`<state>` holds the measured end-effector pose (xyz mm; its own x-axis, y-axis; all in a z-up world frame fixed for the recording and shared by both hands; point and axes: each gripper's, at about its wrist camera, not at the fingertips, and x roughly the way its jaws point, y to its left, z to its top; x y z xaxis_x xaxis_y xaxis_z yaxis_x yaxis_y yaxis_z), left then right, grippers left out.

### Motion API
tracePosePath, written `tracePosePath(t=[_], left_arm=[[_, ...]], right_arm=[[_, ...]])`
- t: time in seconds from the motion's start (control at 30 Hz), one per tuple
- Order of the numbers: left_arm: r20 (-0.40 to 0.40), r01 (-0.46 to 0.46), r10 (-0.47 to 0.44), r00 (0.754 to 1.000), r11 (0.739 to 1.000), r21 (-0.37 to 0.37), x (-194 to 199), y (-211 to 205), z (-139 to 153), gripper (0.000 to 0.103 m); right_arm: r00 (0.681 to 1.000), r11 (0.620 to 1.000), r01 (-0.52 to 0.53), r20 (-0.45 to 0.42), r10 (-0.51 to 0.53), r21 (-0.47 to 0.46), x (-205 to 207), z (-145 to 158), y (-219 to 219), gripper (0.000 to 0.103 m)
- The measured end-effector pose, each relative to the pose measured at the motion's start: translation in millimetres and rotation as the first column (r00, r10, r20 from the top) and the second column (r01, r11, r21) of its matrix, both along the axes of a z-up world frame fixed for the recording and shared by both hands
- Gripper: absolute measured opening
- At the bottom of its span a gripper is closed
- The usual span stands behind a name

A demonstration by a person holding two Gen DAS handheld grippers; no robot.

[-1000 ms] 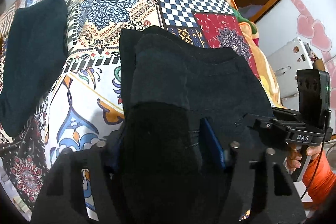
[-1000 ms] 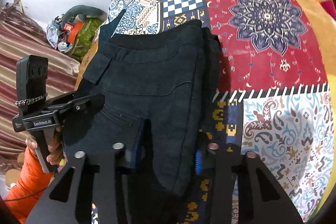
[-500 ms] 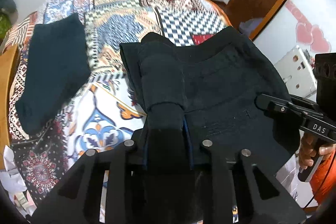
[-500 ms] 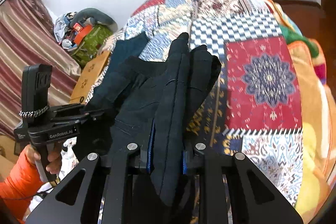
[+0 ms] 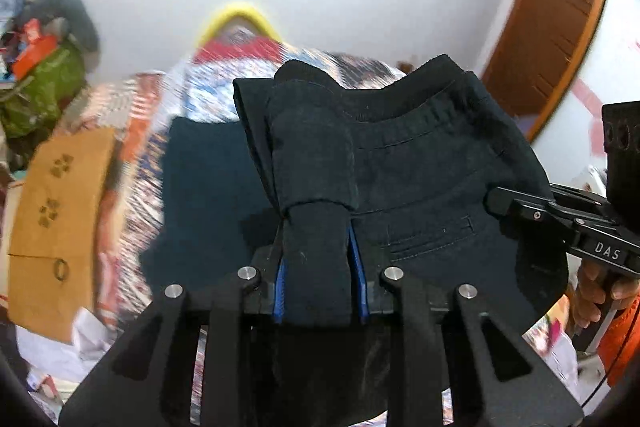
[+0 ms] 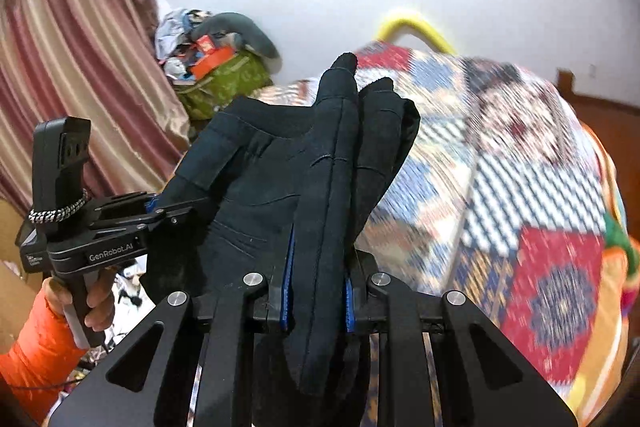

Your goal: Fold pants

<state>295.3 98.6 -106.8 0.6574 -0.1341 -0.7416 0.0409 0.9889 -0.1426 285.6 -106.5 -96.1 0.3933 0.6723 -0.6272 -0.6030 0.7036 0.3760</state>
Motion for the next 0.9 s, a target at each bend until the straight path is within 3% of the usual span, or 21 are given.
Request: tracePosePath(t=[0.17,0.33,0.5,0.67,0.77,0.83,0.9], left_arm=[[0.009,-0.083,0.083,0.997,0.995,0.046,24,47,-2,0.026],[-0.002,-0.145,0.145,0.989,0.989,0.023,62,97,-24,0.026],[-0.032,-0.178,0.178,0.984,0.984,-0.005,94,135,-69,0.026],[-0.108,-0.202,0.202,0.973,0.979,0.014,125,156,-139,0.027],[-0.194,-0.217,0.212,0.958,0.976,-0.007,134,165,-184,0.032],[-0.200,-0.226,0.214,0.956,0.974,-0.036,132,167,-195,0.039],[-0.192,-0.237,0.221,0.956,0.969,-0.067,129,169,-192,0.039]], right_arm=[[0.997,0.998,-0.063,0.040,0.062,0.008,26,4,57,0.017],[0.996,0.996,-0.092,0.018,0.092,0.002,61,-17,108,0.017],[0.994,0.993,-0.107,-0.026,0.106,-0.042,90,-50,146,0.017],[0.988,0.983,-0.140,-0.082,0.131,-0.122,118,-98,178,0.017],[0.981,0.962,-0.172,-0.121,0.149,-0.212,127,-133,192,0.019],[0.983,0.949,-0.171,-0.112,0.146,-0.264,128,-142,193,0.025],[0.983,0.953,-0.170,-0.104,0.148,-0.252,125,-141,185,0.032]])
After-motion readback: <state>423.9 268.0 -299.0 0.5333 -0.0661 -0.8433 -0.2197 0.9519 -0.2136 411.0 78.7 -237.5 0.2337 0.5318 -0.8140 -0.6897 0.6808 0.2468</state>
